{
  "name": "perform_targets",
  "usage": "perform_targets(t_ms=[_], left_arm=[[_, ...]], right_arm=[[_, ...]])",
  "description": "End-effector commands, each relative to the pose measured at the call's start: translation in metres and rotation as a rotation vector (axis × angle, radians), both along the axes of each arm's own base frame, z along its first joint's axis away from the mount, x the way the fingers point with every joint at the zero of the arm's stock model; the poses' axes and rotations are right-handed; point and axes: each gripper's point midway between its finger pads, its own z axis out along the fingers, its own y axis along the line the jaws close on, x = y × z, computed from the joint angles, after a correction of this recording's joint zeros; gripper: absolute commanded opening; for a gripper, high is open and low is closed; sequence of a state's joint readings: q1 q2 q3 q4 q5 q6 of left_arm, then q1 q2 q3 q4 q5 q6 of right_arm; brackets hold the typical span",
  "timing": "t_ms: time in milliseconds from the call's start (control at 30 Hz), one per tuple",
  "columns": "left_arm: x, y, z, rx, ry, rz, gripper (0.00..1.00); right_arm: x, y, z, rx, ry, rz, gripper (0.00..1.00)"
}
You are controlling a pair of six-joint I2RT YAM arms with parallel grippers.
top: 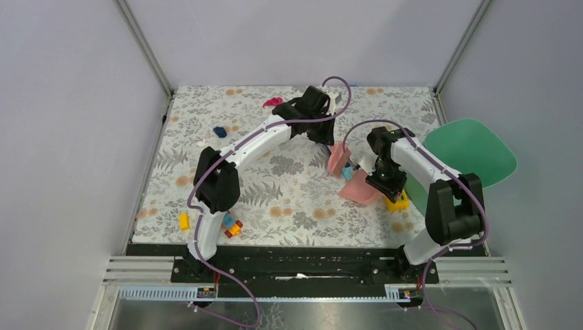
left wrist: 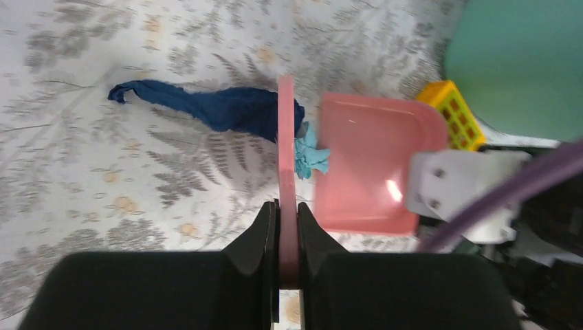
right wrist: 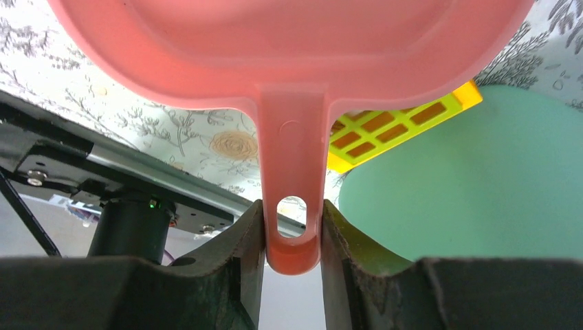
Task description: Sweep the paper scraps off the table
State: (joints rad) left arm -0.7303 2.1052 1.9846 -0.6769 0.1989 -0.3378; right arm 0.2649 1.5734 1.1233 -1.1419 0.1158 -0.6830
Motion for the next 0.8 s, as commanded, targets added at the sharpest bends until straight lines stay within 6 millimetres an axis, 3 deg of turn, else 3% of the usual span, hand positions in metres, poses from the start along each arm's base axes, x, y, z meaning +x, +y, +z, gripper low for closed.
perform_targets(t_ms=[0, 233, 467, 600, 767], left_arm=[[-0.031, -0.027, 0.017, -0.140, 0.091, -0.122, 0.00], [-0.041, -0.032, 0.072, -0.299, 0.057, -0.098, 0.00], [-0.027, 0.001, 0.121, -0.260, -0.129, 0.021, 0.00], [-0.005, 0.028, 0.122, -0.121, -0.234, 0.114, 0.00], [0.036, 0.058, 0.092, 0.145, -0.355, 0.205, 0.00]], right_arm=[[0.019, 0.007, -0.002, -0.006, -0.053, -0.038, 0.00], [0.009, 0.020, -0.024, 0.079, -0.065, -0.069, 0.00], [-0.005, 0.024, -0.040, 0.125, -0.092, -0.102, 0.00], [-0.005, 0.026, -0.042, 0.136, -0.096, -0.121, 0.00], [-0.007, 0.026, -0.044, 0.131, -0.084, -0.131, 0.00]])
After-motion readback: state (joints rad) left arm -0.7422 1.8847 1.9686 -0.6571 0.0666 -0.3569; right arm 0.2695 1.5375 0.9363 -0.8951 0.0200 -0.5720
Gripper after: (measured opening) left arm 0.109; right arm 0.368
